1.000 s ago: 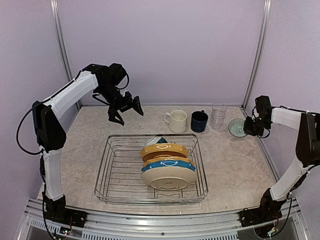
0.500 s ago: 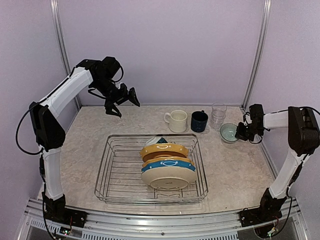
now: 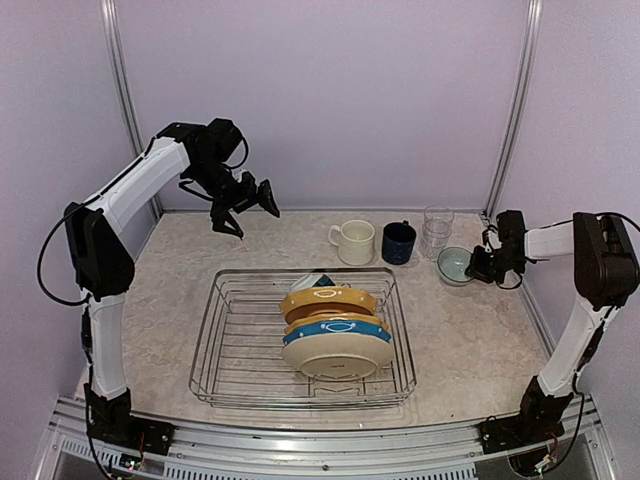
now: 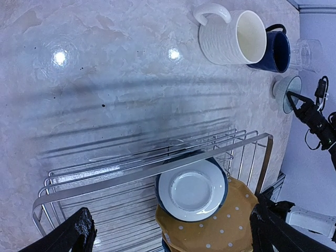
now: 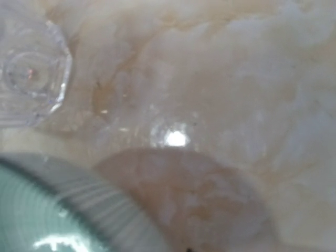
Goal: Unload the mixed dishes from the dish rack
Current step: Place the bowl at the center of the board, then grab the bowl from the dish rack.
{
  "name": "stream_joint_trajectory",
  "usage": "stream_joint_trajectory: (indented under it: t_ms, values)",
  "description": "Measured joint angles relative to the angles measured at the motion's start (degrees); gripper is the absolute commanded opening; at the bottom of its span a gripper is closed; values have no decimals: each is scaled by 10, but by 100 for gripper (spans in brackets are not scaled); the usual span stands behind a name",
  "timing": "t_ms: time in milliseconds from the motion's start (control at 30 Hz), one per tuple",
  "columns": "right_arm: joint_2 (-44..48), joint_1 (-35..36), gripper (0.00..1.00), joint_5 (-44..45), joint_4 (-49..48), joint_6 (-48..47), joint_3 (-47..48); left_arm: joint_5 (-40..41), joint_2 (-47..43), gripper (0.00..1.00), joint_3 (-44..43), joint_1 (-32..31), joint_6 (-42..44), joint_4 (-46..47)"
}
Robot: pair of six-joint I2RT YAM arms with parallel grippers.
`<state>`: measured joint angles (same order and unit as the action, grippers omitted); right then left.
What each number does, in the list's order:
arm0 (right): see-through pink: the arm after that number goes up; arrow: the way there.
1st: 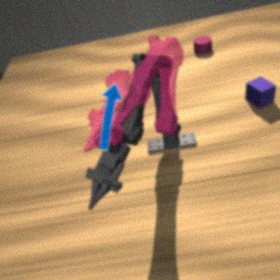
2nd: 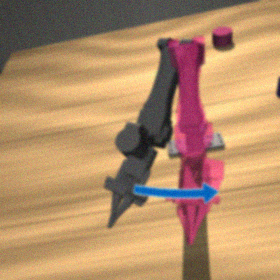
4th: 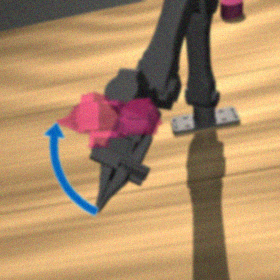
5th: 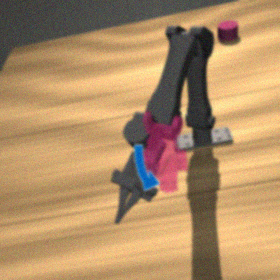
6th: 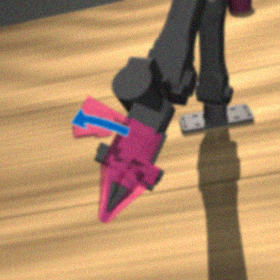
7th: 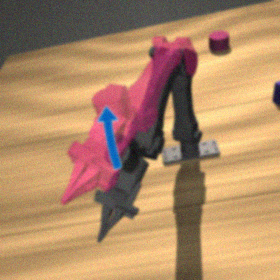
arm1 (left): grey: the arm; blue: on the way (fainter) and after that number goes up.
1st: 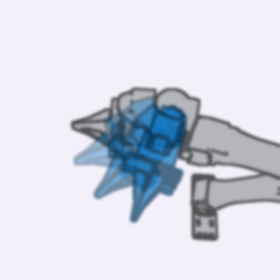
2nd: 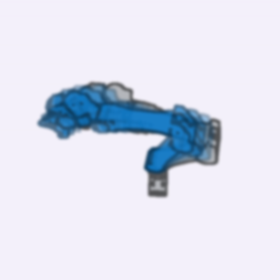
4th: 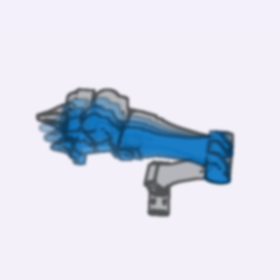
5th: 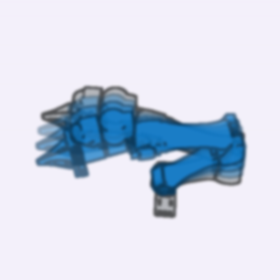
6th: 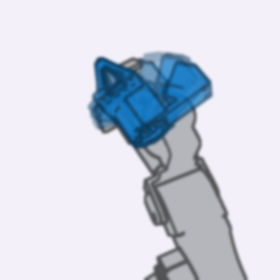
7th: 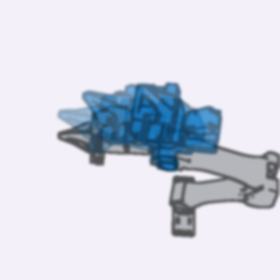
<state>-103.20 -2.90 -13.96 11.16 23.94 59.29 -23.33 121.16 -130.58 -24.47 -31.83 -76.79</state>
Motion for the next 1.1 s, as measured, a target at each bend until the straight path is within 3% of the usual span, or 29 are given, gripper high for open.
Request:
stream_joint_trajectory:
  t_ms: [233, 400, 733, 1100]
  values:
    - [7, 10, 55, 2, 26, -21, 1, -4, 5, 99, 0, 0, 3, 0]
    - [50, 14, 66, 20, 82, -38, 2, -7, 13, 99, 0, 0, 4, 0]
    - [117, 45, 73, 58, 196, -57, 52, -22, 24, 99, 0, 0, 10, 0]
    - [81, 188, 79, -9, 258, -20, 199, -35, 37, 99, 2, -9, 20, 0]
